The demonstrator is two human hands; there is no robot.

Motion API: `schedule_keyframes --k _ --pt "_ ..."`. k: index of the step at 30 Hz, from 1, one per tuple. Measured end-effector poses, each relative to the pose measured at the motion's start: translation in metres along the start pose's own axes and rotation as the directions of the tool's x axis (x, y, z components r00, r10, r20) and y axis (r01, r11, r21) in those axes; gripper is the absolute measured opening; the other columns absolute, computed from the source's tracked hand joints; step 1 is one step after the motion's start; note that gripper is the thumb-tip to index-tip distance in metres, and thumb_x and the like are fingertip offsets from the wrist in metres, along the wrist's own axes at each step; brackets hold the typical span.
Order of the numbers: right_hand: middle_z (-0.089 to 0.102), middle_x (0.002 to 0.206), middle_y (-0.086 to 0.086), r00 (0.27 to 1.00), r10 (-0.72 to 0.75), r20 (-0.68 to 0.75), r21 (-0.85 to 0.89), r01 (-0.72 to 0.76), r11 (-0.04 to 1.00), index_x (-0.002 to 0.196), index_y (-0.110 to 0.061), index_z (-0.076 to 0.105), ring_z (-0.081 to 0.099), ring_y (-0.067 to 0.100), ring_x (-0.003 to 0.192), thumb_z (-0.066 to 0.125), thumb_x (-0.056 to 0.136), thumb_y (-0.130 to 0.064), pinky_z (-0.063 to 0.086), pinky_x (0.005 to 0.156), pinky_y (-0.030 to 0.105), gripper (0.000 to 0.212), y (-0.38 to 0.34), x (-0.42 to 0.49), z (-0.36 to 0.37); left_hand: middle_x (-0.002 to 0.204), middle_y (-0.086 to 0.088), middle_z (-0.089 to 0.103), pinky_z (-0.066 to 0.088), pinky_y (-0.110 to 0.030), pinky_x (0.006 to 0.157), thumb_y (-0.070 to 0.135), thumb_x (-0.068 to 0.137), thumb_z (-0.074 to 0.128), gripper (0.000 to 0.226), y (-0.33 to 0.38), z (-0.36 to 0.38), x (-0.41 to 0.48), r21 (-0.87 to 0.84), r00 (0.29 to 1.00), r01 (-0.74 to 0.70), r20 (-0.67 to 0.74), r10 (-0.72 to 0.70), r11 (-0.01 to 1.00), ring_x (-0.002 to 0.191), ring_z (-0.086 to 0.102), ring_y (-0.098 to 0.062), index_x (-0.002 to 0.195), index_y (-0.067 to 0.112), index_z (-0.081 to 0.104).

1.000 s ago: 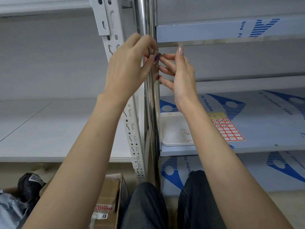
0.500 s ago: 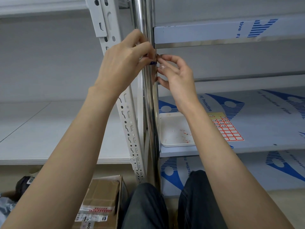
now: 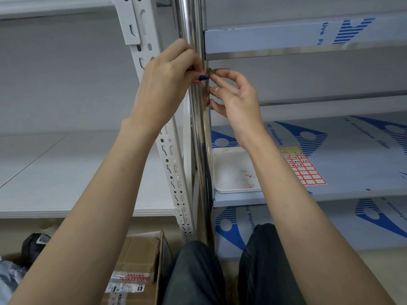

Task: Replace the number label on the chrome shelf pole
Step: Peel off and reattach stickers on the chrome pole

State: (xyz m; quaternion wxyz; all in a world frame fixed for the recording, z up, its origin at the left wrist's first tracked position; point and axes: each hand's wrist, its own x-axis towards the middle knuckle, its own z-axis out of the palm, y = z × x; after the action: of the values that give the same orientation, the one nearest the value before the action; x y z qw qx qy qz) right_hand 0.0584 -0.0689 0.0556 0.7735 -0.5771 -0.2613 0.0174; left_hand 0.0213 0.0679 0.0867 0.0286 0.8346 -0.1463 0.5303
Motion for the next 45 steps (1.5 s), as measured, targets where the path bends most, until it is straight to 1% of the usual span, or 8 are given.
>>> schedule_keyframes --k 5,9,13,18,25,31,37,45 --pt "0.066 0.108 -0.004 1.000 0.000 -0.018 -0.013 0.000 1.000 0.106 -0.015 0.054 0.061 0.000 0.074 0.049 0.093 0.002 0.052 0.072 0.019 0.022 0.001 0.000 0.001 0.087 -0.014 0.063 0.056 -0.030 0.068 0.013 0.089 0.058 0.011 -0.003 -0.003 -0.001 -0.176 0.974 0.212 -0.036 -0.221 0.961 0.073 0.063 -0.015 0.088 0.003 0.062" --pt "0.067 0.117 0.000 1.000 -0.006 -0.026 -0.053 0.004 0.999 0.107 -0.015 0.054 0.064 -0.003 0.077 0.050 0.093 0.002 0.053 0.075 0.019 0.023 0.002 -0.001 0.001 0.074 0.007 0.062 0.057 -0.023 0.070 0.017 0.088 0.062 0.012 -0.005 -0.021 0.009 -0.443 0.879 0.396 -0.072 -0.472 0.805 0.070 0.067 -0.006 0.079 0.023 0.056" --pt "0.066 0.118 -0.003 1.000 -0.017 -0.012 -0.073 0.016 0.997 0.108 -0.017 0.053 0.064 -0.002 0.082 0.050 0.093 0.000 0.053 0.076 0.018 0.023 0.000 -0.003 0.000 0.075 0.004 0.065 0.052 -0.019 0.066 0.019 0.086 0.067 0.011 0.010 -0.031 0.004 -0.581 0.825 0.458 -0.003 -0.565 0.673 0.072 0.069 -0.009 0.079 0.023 0.059" --pt "0.068 0.111 -0.004 0.989 -0.137 -0.052 -0.120 0.130 0.984 0.106 -0.021 0.056 0.067 0.009 0.098 0.049 0.093 0.001 0.058 0.081 0.030 0.027 -0.002 -0.017 0.000 0.061 0.007 0.066 0.047 -0.014 0.061 0.011 0.090 0.062 0.008 0.034 -0.025 -0.021 -0.788 0.647 0.567 0.244 -0.722 0.242 0.063 0.061 -0.005 0.083 0.009 0.065" --pt "0.072 0.102 -0.003 0.972 -0.225 -0.071 -0.179 0.210 0.961 0.102 -0.015 0.067 0.067 0.011 0.101 0.055 0.090 0.000 0.054 0.090 0.045 0.023 0.004 -0.048 -0.001 0.060 0.003 0.060 0.041 -0.010 0.051 0.011 0.096 0.047 0.026 0.063 -0.018 -0.048 -0.810 0.401 0.504 0.526 -0.750 -0.299 0.050 0.047 -0.003 0.078 0.007 0.065" --pt "0.074 0.098 -0.003 0.977 -0.180 -0.116 -0.243 0.148 0.959 0.105 -0.015 0.073 0.068 0.012 0.096 0.064 0.088 -0.014 0.056 0.085 0.041 0.018 0.012 -0.067 -0.001 0.063 0.002 0.052 0.032 -0.013 0.046 0.015 0.098 0.038 0.033 0.080 -0.015 -0.063 -0.798 0.373 0.501 0.549 -0.748 -0.336 0.047 0.039 -0.004 0.082 0.005 0.065" --pt "0.072 0.105 -0.005 0.959 -0.249 -0.134 -0.345 0.190 0.919 0.108 -0.014 0.072 0.063 -0.006 0.095 0.069 0.085 -0.015 0.045 0.078 0.004 0.023 0.015 -0.077 0.003 0.063 0.001 0.052 0.032 -0.014 0.045 0.014 0.096 0.040 0.032 0.090 -0.013 -0.072 -0.788 0.358 0.506 0.561 -0.747 -0.349 0.048 0.038 -0.006 0.078 0.005 0.065" --pt "0.072 0.091 -0.008 0.936 -0.297 -0.187 -0.317 0.229 0.920 0.097 -0.019 0.074 0.068 0.002 0.090 0.069 0.084 -0.012 0.052 0.082 0.016 0.016 0.022 -0.078 -0.001 0.063 0.000 0.052 0.032 -0.014 0.044 0.016 0.097 0.039 0.028 0.105 -0.010 -0.078 -0.731 0.324 0.371 0.679 -0.658 -0.572 0.047 0.038 -0.005 0.090 0.004 0.064"
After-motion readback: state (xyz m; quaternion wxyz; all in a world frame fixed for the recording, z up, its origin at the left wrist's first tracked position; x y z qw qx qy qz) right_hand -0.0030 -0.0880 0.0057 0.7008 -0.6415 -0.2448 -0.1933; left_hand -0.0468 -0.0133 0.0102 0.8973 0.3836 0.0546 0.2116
